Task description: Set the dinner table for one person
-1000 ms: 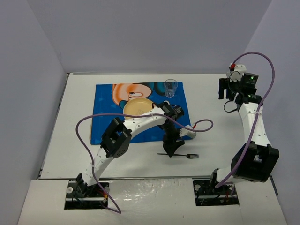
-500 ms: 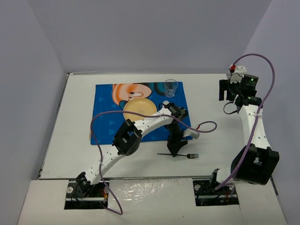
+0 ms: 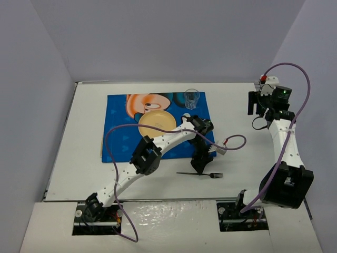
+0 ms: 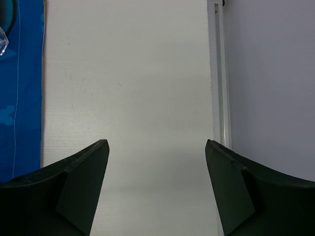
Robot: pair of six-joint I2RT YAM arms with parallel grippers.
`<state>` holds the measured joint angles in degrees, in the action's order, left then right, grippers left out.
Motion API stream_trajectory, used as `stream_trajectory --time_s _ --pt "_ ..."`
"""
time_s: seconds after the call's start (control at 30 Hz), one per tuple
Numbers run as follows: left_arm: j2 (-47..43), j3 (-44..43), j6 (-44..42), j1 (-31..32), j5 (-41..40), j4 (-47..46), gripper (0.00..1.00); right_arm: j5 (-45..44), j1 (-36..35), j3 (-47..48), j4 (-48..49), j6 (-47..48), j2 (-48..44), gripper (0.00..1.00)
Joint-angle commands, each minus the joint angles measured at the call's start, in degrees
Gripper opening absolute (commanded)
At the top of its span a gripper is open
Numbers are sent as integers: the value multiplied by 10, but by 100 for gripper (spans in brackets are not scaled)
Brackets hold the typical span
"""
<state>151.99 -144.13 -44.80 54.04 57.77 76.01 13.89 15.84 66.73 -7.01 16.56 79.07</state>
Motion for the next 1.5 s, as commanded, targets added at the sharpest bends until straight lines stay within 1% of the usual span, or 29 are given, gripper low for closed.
stream_trajectory --time_s 0.0,0.1,0.3,0.4,0.43,0.6,0.67,1.0,1.13,1.2,1.3,1.37,1.47 --pt "-46 30 -42 5 28 188 69 0 4 1 43 -4 -11 76" --pt "-67 85 -55 5 27 189 69 1 5 0 44 -6 -9 76" --pt "-96 144 -65 7 15 188 69 3 5 -2 46 -10 -8 76" --pt "-99 166 -68 9 11 189 64 4 4 -5 48 -14 -9 76" --pt "-98 171 -72 10 8 188 58 4 5 -6 49 -14 -10 76" --pt "-77 165 -72 12 2 189 44 3 4 -12 52 -17 -13 76" --pt "-66 160 -73 12 0 188 40 1 4 -14 53 -16 -15 76" --pt "-19 135 -73 20 -7 188 41 -3 4 -24 60 -13 -13 76" --pt "4 117 -61 22 -13 186 37 -8 4 -28 61 -10 -16 76" --pt "3 122 1 20 -37 124 34 -13 4 -28 62 -9 -17 76" --pt "-16 165 85 23 -96 18 39 -17 4 -24 61 -9 -18 76" --pt "-38 196 146 25 -135 -68 40 -20 4 -21 61 -5 -20 76" --pt "-49 222 189 26 -172 -117 40 -29 4 -19 61 -3 -22 76"
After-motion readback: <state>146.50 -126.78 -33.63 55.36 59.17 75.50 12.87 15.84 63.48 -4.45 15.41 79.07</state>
